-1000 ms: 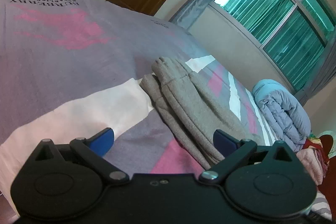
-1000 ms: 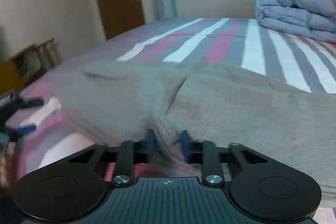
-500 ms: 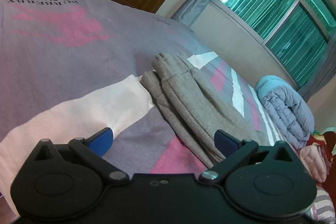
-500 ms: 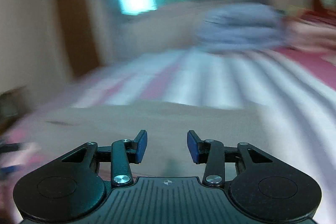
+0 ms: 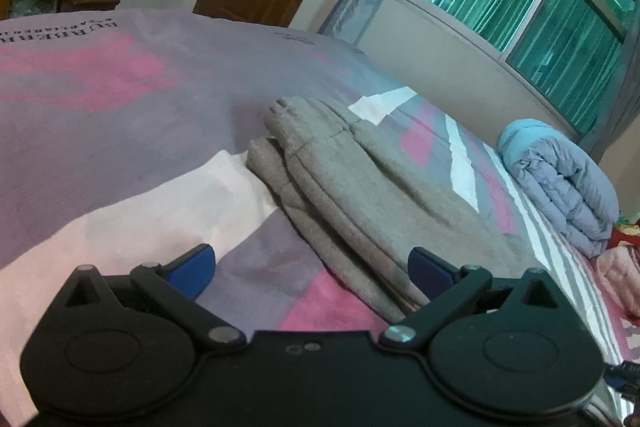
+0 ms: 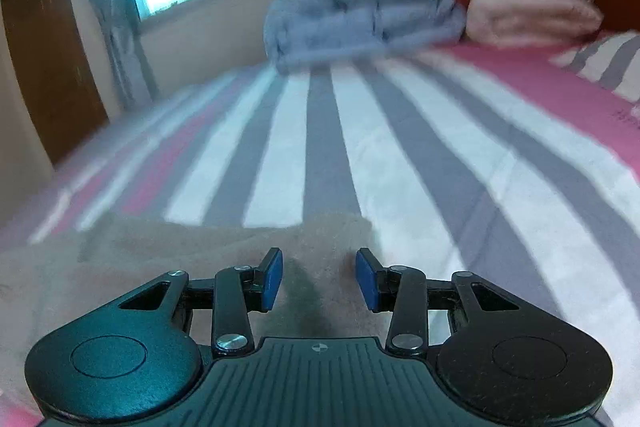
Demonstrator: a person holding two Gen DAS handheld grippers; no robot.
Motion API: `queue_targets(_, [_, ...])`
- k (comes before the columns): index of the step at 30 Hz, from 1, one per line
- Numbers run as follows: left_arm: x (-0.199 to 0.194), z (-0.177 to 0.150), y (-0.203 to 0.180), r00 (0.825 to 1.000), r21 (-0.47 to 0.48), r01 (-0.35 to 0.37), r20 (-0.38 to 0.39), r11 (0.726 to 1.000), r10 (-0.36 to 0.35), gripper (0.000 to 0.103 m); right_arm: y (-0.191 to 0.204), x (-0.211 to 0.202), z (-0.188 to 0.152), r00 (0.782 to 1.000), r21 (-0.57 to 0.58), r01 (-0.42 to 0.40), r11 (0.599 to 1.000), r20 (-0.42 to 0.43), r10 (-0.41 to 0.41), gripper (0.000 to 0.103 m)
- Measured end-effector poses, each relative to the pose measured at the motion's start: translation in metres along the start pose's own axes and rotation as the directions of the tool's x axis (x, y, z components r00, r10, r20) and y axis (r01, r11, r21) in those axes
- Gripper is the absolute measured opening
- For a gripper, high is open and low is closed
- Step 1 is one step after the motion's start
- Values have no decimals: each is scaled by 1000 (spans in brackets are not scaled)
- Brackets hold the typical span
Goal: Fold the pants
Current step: 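Open the right gripper and withdraw it from the folded sweatpants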
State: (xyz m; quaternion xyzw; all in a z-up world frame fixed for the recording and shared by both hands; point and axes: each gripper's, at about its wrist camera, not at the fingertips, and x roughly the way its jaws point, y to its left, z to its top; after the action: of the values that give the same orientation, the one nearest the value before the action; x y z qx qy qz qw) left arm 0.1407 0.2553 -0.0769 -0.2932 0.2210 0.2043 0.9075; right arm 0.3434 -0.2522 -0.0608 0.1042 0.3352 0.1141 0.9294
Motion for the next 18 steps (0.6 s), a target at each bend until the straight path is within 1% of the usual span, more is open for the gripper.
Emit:
queue_targets(1, [3,0,-2,1000,15,-6,6,1000,6,97,-3,9,-3,999,4,11,1000,-46,-11,41])
queue_targets(3, [9,1,-8,1000,64,-13,6,998,12,97,3,-4,-1,1000,-1,13,1000,-13,-13,41])
queue_targets(5, [14,1,-13,1000,97,-22,-1,995,22,97,11,-26,-8,995,14,-85,996,46,84,41])
queue_targets(6, [16,1,-14,1000,105,-21,-7,994,22,97,20,-37,-15,990,-6,-123,992,70,123,41])
queue_targets(7, [17,1,-16,1000,115,-22,-15,993,24,97,31,-45,-23,983,-34,-162,986,77,164,41])
queue_targets(9, [16,1,-16,1000,124,-16,-23,992,19,97,56,-57,-40,961,-71,-266,961,61,271,41])
queue_targets(11, [12,1,-13,999,119,7,-37,993,-3,97,85,-59,-55,938,-138,-334,932,43,343,41])
queue_targets(12, [10,1,-12,999,119,19,-43,993,-14,97,101,-55,-62,932,-184,-353,917,15,362,41])
queue_targets(13, [7,2,-9,998,117,33,-50,993,-27,97,117,-48,-69,932,-224,-359,906,-31,362,41])
queue_targets(14, [5,2,-7,998,111,45,-57,993,-38,97,132,-39,-75,944,-280,-329,902,-86,317,41])
queue_targets(15, [4,3,-4,997,107,57,-64,993,-50,97,138,-40,-75,953,-299,-302,905,-71,295,41])
queue_targets(16, [5,5,-1,995,106,72,-76,992,-64,97,136,-46,-72,945,-262,-324,909,-52,322,41])
queue_targets(17, [6,7,0,994,110,82,-87,991,-73,97,129,-53,-65,932,-217,-358,908,-16,363,41])
queue_targets(18, [8,9,2,992,113,91,-95,989,-80,96,122,-60,-60,929,-200,-356,913,31,369,41])
